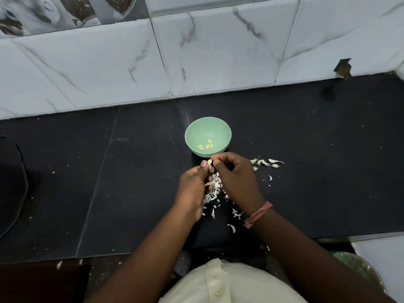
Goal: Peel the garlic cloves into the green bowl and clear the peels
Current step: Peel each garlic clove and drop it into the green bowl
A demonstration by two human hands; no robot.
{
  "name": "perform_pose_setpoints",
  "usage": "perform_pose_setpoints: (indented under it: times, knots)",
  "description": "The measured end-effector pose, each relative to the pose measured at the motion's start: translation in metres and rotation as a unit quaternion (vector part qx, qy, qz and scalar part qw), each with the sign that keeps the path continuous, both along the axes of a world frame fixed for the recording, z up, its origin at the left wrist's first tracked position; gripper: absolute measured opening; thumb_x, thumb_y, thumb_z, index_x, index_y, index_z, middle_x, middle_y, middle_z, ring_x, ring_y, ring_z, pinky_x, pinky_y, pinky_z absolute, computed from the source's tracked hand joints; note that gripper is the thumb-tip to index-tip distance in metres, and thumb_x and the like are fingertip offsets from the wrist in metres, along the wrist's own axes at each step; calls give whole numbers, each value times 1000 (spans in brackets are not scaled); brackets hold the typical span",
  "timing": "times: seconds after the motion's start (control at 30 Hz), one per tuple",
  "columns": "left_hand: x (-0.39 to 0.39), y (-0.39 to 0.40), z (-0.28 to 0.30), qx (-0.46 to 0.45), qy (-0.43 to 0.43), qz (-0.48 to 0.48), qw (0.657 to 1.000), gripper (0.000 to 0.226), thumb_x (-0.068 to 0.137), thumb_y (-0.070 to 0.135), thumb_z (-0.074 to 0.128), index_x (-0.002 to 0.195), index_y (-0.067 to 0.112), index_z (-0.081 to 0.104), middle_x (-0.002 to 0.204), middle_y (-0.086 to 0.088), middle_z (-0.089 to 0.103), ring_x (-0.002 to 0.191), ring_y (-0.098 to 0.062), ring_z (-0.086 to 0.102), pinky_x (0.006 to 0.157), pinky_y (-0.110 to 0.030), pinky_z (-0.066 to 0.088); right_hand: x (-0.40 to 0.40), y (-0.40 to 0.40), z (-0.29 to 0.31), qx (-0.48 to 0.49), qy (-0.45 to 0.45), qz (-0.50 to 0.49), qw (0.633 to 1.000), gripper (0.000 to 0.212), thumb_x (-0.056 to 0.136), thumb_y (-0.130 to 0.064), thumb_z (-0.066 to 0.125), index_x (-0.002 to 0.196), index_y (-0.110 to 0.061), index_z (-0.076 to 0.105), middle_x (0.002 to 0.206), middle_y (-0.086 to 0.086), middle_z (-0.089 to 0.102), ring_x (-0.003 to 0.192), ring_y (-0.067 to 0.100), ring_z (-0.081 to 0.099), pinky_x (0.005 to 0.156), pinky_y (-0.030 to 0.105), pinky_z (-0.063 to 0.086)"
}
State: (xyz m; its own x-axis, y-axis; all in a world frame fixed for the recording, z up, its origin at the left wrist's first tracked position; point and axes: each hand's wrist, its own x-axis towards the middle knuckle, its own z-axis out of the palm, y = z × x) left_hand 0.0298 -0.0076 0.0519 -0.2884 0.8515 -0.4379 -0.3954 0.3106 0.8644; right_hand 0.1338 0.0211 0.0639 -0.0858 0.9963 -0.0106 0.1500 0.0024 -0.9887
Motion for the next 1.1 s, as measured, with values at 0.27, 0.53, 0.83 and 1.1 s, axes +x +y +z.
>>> perform_pose_setpoints:
  times: [0.27,0.53,0.83,1.1]
  knots:
    - [6,3,0,4,101,8,995,33,100,34,58,90,5,70,69,-4,59,59,-9,51,60,-25,44,11,15,0,15,19,38,999,10,94,-5,66,98,-5,75,80,-1,73,67,-6,64,65,9,46]
    - [-7,35,5,-63,72,106,990,29,91,16,72,100,-11,67,58,-4,54,38,-7,44,40,-16,37,8,30,-12,-49,30,-58,997,18,98,-18,64,82,-15,73,56,-18,62,51,-7,53,53,9,40]
    - [-17,61,-5,-106,153,82,979,12,86,11,73,88,-2,74,75,-15,73,62,-22,67,57,-25,53,5,25,-19,-77,31,-50,995,23,99,-24,60,82,-18,75,56,-15,59,58,7,49,61,27,41]
    - [-20,63,-7,-136,170,96,971,26,86,26,78,87,1,71,70,-8,65,55,-15,52,55,-24,41,6,18,-25,-86,21,-49,995,20,97,-23,62,82,-17,75,63,-12,65,62,4,57,66,28,47]
